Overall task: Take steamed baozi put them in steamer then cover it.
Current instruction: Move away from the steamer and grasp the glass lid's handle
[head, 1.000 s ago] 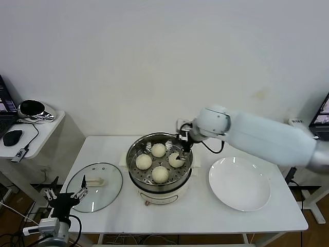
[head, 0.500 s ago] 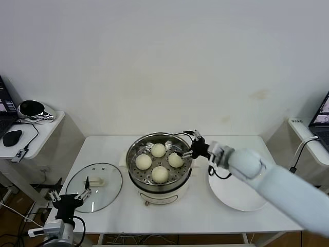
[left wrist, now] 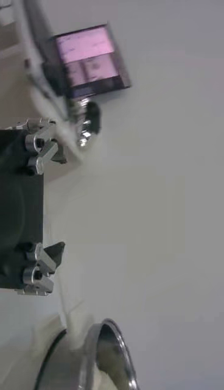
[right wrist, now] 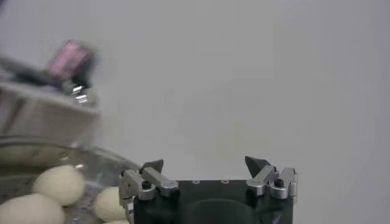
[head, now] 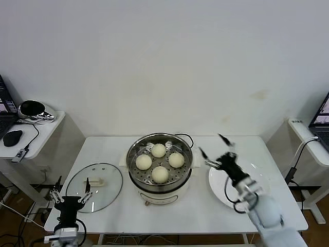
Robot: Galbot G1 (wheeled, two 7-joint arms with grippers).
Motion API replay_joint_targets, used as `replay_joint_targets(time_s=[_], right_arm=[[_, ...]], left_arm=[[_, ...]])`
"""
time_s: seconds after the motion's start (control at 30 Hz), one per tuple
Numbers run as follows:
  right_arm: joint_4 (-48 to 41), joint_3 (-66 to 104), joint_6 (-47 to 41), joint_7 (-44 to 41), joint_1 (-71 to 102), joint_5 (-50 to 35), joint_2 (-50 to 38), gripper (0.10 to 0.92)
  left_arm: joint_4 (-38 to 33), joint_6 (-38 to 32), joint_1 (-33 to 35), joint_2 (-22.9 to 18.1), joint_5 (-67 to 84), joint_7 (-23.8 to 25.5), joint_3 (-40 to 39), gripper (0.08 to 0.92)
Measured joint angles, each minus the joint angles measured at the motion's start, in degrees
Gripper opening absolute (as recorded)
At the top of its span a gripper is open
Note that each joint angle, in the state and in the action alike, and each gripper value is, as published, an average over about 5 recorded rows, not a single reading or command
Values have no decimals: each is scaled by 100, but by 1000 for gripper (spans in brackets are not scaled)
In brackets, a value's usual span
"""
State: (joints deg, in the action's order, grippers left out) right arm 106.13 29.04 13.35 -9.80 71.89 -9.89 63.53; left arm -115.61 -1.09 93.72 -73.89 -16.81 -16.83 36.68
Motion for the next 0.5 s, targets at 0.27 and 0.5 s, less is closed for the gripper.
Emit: replay_joint_targets(time_s=[0.27,0.5], right_arm=[[201,1348,190,247,1163,-60,740,823],[239,1934,229,493,1705,-41,1214,823]], left_arm=[[366,-353,221,296,-2245,-16,260,823],[903,-497,46,662,-3783,74,254,823]])
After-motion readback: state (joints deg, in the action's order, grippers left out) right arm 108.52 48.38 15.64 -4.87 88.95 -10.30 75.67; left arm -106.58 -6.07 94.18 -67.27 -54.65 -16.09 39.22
